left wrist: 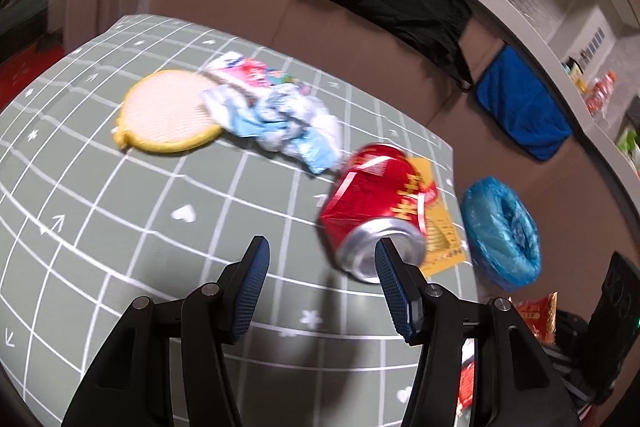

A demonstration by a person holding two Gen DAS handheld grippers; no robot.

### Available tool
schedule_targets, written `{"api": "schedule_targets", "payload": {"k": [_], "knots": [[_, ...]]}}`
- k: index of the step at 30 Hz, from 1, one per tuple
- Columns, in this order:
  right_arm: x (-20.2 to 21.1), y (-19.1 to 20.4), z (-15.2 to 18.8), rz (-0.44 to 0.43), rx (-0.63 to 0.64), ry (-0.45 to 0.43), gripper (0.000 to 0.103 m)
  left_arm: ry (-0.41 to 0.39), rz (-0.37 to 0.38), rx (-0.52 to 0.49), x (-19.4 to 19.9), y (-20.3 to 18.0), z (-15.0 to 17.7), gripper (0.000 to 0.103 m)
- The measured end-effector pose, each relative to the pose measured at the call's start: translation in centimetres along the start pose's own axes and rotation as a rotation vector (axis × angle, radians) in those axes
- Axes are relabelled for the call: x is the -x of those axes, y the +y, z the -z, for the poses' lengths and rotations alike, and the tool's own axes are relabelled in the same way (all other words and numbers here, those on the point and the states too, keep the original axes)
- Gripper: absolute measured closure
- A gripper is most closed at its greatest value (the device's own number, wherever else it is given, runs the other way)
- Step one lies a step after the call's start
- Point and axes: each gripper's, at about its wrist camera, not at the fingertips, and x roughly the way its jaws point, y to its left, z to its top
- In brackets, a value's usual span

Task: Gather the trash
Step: 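Grasp the crushed red can with the left tool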

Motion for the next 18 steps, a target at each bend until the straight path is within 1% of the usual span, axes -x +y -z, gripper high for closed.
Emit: {"api": "schedule_targets", "payload": {"k": [3,5,7,9,11,13,14,17,18], "knots": [[1.1,-1.5,0.0,0.011,-0.046,-0.033,0.091,-0.005,0.008,-0.051,0.0,-1.6,-0.2,0.047],[1.5,-2.3,0.1,0.018,-0.077,-0.046,0.091,-0.004,0.025,-0.086,-0.4,-3.3,-0.8,0.047],[2.0,-3.4,0.1,0.019,-0.111,-0.057,0.091,-0.004,0.022,-0.138,-1.5,-5.1,-1.8,0.047],[2.5,-4.0,0.3,0.024,-0.130,-0.064,0.091,0.015,-0.024,-0.222,-3.3,-6.9,-2.9,0.047],[2.8,-4.3,0.6,0.030,-0.141,-0.068,0.091,0.037,-0.092,-0.277,-5.0,-7.9,-3.9,0.047],[2.9,-4.6,1.0,0.029,-0.147,-0.066,0.091,0.058,-0.135,-0.278,-6.5,-7.5,-4.8,0.047],[2.7,-4.8,1.1,0.030,-0.149,-0.064,0.091,0.064,-0.138,-0.266,-6.8,-7.1,-5.0,0.047],[2.2,-5.3,1.5,0.029,-0.164,-0.048,0.091,0.120,-0.095,-0.193,-7.7,-5.1,-5.1,0.046],[1.9,-5.5,1.5,0.026,-0.173,-0.042,0.090,0.152,-0.073,-0.163,-8.3,-4.4,-4.9,0.046]]}}
